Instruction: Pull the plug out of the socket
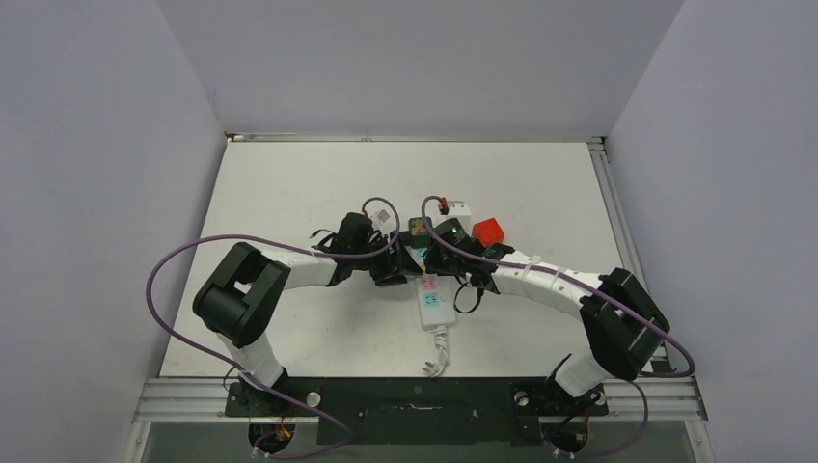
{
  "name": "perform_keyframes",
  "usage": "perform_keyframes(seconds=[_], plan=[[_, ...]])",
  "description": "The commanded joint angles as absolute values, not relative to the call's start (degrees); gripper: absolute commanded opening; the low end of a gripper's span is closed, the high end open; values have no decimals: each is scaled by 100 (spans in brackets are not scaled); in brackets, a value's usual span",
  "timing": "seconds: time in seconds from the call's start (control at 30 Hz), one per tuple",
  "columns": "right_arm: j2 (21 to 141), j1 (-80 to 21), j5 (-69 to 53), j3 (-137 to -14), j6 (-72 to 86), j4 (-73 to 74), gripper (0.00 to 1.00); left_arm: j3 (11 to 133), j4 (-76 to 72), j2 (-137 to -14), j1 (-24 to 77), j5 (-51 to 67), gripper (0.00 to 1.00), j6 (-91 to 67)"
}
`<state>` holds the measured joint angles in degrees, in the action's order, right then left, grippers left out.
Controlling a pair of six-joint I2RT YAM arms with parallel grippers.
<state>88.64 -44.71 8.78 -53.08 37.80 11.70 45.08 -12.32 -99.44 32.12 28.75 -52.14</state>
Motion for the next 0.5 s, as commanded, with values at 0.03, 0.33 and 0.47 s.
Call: perform_keyframes(seconds=[0.03,0.33,0.47], plan=[[8375,-4516,622,-5030,3991,699,5,4610,-1255,-9723,3157,2794,58,-5093],[8206,-4525,598,-4835,4035,612,5,4605,-1292,-9750,3164,2805,54,-5117],[8023,-4522,822,-4849,3935,722,5,4621,-1256,-9651,3163,2767,54,-5040]])
